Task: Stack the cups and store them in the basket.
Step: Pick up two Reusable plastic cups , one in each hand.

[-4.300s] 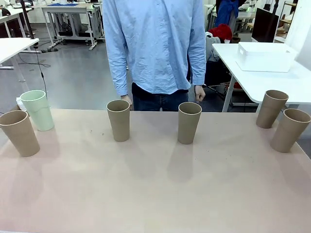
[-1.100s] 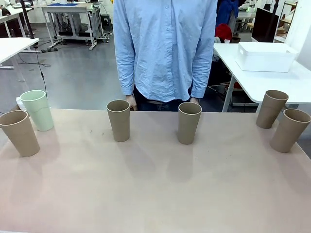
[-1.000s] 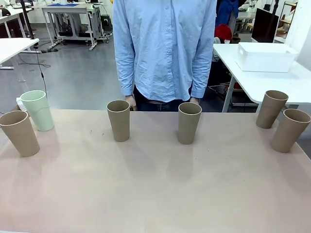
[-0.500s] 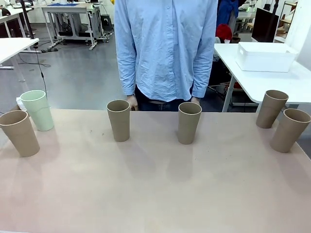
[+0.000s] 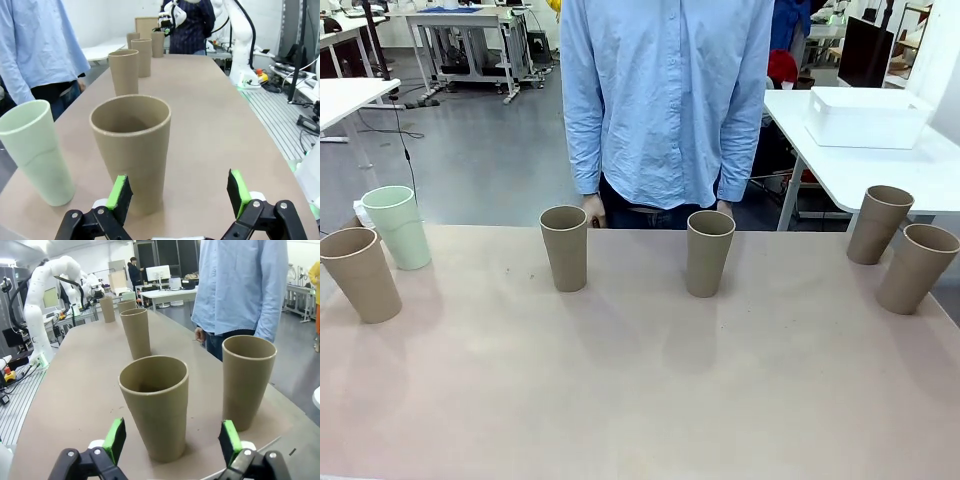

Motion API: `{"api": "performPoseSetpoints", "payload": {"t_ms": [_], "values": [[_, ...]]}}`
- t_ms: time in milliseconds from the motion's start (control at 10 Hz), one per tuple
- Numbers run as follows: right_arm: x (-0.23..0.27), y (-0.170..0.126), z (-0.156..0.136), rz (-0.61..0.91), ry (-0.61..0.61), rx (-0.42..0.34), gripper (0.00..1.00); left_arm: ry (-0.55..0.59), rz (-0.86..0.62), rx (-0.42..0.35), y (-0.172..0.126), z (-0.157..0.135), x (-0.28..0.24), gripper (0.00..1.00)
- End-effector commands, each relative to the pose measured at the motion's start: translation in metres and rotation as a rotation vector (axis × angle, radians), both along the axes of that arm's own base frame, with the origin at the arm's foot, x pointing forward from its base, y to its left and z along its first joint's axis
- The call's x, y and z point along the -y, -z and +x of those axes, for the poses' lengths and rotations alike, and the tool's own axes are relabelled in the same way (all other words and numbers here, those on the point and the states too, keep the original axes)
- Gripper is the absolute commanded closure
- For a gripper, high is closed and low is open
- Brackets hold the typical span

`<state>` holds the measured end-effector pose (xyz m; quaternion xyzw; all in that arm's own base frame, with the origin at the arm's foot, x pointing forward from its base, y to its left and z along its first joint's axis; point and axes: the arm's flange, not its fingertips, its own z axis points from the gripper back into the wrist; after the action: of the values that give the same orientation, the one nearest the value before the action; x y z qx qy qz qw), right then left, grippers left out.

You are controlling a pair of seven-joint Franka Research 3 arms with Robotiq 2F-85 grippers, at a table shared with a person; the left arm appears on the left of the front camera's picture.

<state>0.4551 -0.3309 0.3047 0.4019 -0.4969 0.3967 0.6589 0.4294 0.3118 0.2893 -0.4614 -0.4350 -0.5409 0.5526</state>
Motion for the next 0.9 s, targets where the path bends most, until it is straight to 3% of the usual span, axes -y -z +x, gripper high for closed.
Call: {"api": "performPoseSetpoints", "payload": {"t_ms": [0, 400, 800], "values": [[0.006, 0.018, 0.003, 0.005, -0.078, 0.035, 0.0, -0.013, -0.099, 0.063, 0.013, 0.008, -0.011, 0.0], [-0.002, 0.049, 0.014, 0.047, -0.16, 0.029, 0.0, -0.04, -0.183, 0.085, 0.035, 0.01, -0.005, 0.0], [-0.021, 0.059, 0.019, 0.134, -0.186, 0.005, 0.0, -0.021, -0.198, 0.05, 0.042, 0.013, 0.01, 0.0]]}}
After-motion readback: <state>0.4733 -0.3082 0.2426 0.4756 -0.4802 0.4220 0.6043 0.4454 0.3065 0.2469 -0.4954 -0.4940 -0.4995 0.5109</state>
